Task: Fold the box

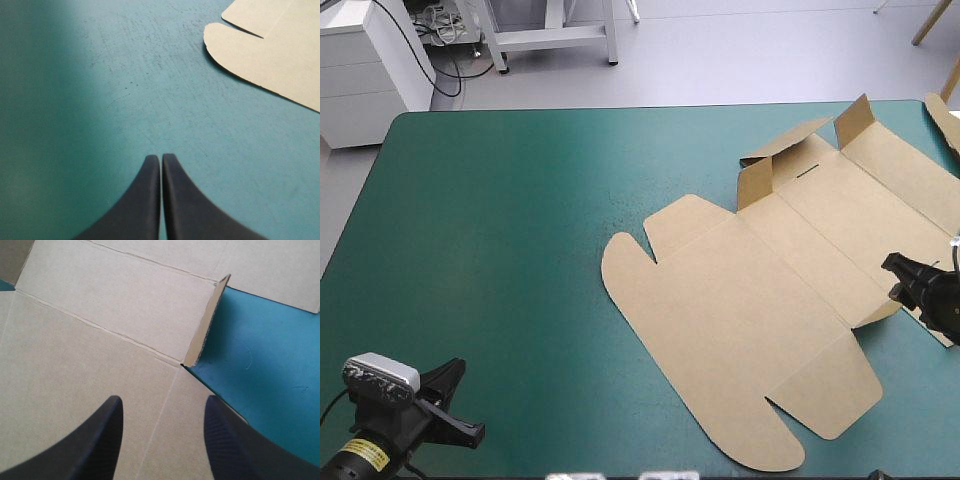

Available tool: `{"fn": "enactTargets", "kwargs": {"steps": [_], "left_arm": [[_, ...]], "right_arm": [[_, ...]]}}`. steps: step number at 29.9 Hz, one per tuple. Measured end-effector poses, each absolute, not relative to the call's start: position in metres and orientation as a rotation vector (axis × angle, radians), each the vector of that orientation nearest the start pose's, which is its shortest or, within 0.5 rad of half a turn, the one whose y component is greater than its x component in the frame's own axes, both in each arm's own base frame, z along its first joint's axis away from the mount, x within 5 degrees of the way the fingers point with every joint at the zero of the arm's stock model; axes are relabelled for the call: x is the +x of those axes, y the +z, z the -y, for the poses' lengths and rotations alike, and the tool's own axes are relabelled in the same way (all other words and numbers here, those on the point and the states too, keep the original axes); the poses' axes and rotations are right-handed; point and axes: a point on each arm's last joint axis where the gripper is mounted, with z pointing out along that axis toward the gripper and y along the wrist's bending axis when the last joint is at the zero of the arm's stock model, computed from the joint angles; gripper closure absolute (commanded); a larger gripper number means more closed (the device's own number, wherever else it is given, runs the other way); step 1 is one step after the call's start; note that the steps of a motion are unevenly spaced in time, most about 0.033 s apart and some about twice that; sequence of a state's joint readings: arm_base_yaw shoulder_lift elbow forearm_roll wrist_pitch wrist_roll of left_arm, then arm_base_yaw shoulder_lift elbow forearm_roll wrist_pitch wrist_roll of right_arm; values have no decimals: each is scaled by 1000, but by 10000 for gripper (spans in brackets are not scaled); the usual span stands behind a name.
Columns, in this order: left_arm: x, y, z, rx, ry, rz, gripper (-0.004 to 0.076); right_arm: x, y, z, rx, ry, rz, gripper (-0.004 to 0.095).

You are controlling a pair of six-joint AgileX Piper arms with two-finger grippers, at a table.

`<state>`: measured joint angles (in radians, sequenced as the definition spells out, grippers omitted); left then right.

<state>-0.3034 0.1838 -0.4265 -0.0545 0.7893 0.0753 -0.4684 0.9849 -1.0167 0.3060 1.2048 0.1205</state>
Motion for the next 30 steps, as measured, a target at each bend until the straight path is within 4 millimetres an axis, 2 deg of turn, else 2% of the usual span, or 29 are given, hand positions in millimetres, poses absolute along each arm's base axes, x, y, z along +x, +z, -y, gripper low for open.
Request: {"fn": "enactTargets", "kwargs": {"steps": [12,23,30], "left_arm": [[38,274,16,369,-207,-2002,731],[38,274,16,369,-207,-2002,731],[38,274,16,369,-207,-2002,731]], "right_arm": [[158,348,58,917,231,-2482,437],[187,323,73,984,254,-2576,438],[196,319,78,980,240,-2548,438]]}}
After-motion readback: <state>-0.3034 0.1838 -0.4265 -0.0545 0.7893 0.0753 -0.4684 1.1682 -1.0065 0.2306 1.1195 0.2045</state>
